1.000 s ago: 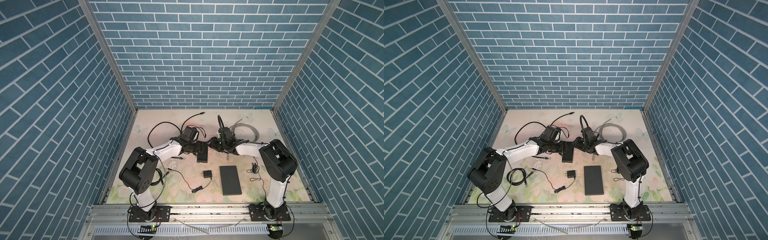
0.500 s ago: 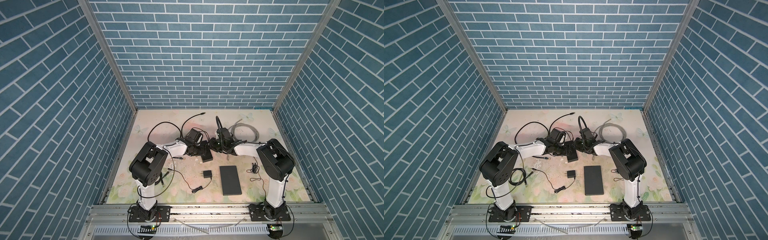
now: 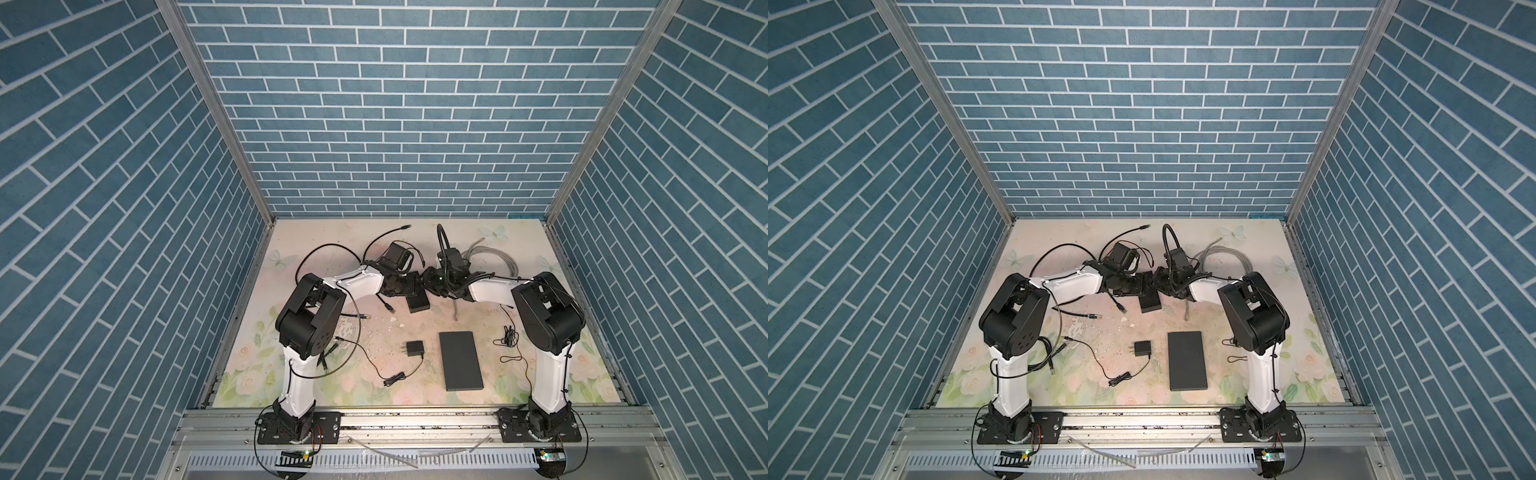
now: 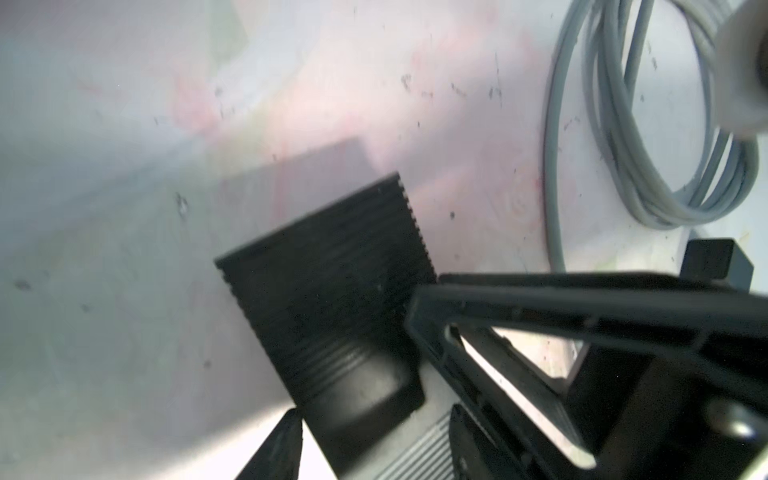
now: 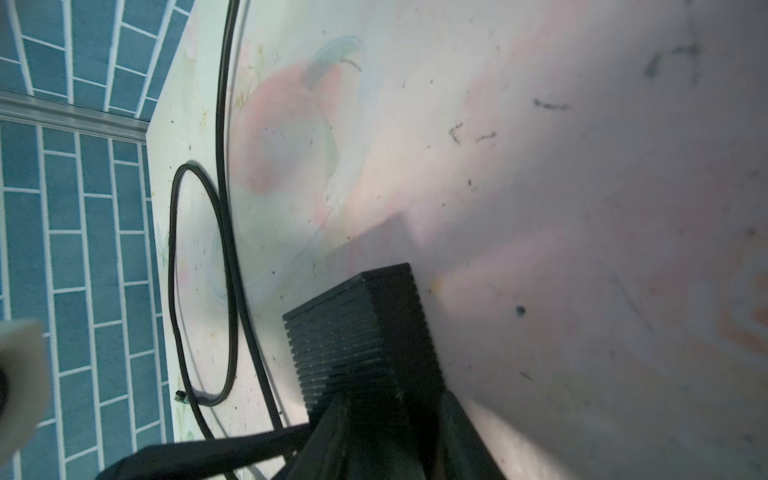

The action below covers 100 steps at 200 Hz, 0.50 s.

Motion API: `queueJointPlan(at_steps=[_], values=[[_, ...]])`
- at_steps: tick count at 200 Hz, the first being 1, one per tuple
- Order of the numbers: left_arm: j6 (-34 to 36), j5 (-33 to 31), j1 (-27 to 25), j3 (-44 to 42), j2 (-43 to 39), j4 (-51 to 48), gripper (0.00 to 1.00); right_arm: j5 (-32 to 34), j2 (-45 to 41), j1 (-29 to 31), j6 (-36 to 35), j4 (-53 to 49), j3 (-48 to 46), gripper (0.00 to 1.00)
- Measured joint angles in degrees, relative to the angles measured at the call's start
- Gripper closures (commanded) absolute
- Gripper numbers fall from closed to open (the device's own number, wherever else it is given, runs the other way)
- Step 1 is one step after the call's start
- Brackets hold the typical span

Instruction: Insert the plug into the switch port

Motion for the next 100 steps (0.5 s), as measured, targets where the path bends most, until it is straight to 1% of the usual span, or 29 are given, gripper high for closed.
queueJointPlan(at_steps=[27,62,76,100], values=[[0.48,0.61,1.33,0.98,0.72,0.22,0.42,-1.55,0.17,-0.59,-0.46,-0.76,1.31,0.61],[1.57,0.81,4.22,0.09,-0.28,-0.72,0.40,-2.95,0.20,-1.14,-2.19,-1.95,3.63,0.53],[2.89,-1.79,5.49,-0.63,-2.45,-3.76,0.40,-2.95,-0.39,-1.55,-3.50,-3.65,3.63,0.51],[3.37,-9.07,6.36,-3.61,-10.14,-9.75,0.47,-1.40,-3.54,-2.45,-6.71,-8.11,3.34,0.50]])
